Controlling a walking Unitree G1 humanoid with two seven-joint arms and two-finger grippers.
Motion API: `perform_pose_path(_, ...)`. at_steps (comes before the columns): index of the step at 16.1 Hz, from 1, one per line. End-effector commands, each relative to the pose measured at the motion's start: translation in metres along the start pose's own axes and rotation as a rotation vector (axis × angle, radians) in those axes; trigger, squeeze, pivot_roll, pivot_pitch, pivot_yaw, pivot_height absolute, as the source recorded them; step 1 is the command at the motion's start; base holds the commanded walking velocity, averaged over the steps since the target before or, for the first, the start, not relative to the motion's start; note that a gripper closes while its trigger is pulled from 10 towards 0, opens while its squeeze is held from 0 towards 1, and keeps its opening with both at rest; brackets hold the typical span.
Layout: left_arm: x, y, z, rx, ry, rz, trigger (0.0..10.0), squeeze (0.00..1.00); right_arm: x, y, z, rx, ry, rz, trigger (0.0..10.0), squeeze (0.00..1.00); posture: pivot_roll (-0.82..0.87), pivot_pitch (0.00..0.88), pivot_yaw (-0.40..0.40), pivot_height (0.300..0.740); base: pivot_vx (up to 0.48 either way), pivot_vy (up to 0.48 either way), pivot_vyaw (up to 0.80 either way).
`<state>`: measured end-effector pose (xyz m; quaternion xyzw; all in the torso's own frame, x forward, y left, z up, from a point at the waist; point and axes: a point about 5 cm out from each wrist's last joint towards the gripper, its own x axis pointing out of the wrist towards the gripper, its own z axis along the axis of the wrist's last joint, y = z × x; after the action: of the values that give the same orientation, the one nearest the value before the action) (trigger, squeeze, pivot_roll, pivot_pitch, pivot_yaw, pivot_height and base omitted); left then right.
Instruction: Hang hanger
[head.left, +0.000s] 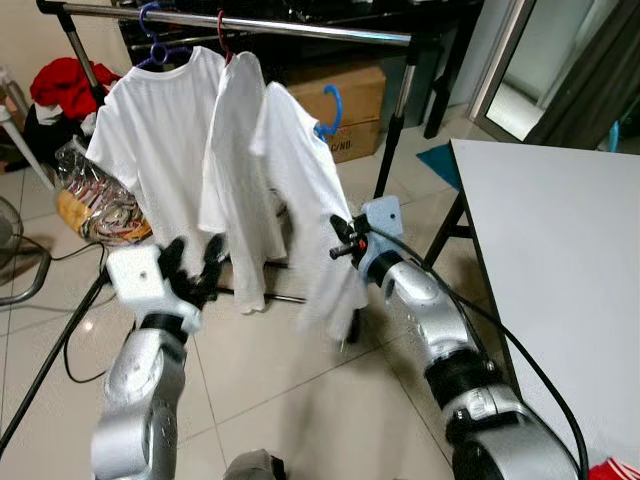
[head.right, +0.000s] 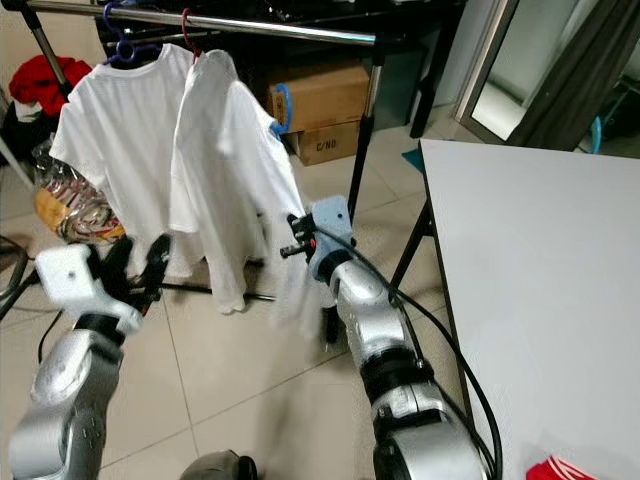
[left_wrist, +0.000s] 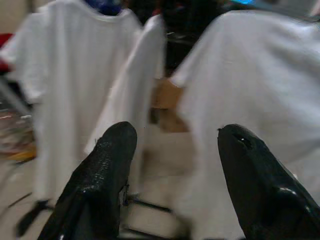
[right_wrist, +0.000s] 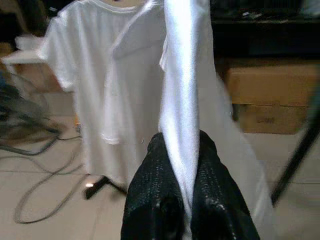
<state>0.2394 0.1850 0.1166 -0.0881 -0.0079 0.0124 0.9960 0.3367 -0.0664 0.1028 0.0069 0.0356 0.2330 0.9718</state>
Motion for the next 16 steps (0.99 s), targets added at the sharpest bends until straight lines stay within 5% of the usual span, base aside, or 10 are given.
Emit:
perform_pose_path(1, -0.003, -0.003, 0.0, 0.026, -0.012, 0.037, 10.0, 0.0, -0.001, -0.002, 0.013, -0.067, -0.072, -0.034, 10.0, 0.0, 0.16, 0.0, 0.003, 0.74, 0.0, 0.0, 0.0)
perform_pose_path(5, -0.011, -0.003, -0.008, 0.103, -0.021, 0.127, 10.0, 0.0, -0.014, -0.004, 0.007, -0.035, -0.102, -0.018, 10.0, 0.0, 0.15, 0.0, 0.017, 0.74, 0.0, 0.0, 0.0)
perform_pose_path(8, -0.018, 0.001, -0.011, 0.131, -0.018, 0.175, 10.0, 0.0, -0.026, -0.01, -0.001, -0.108, -0.083, -0.052, 10.0, 0.0, 0.14, 0.0, 0.032, 0.74, 0.0, 0.0, 0.0)
perform_pose_path(16, -0.02, 0.004, -0.019, 0.122, -0.035, 0.227, 10.0, 0.0, -0.024, -0.008, -0.001, -0.175, -0.056, 0.023, 10.0, 0.0, 0.17, 0.0, -0.019, 0.74, 0.254, 0.0, 0.0)
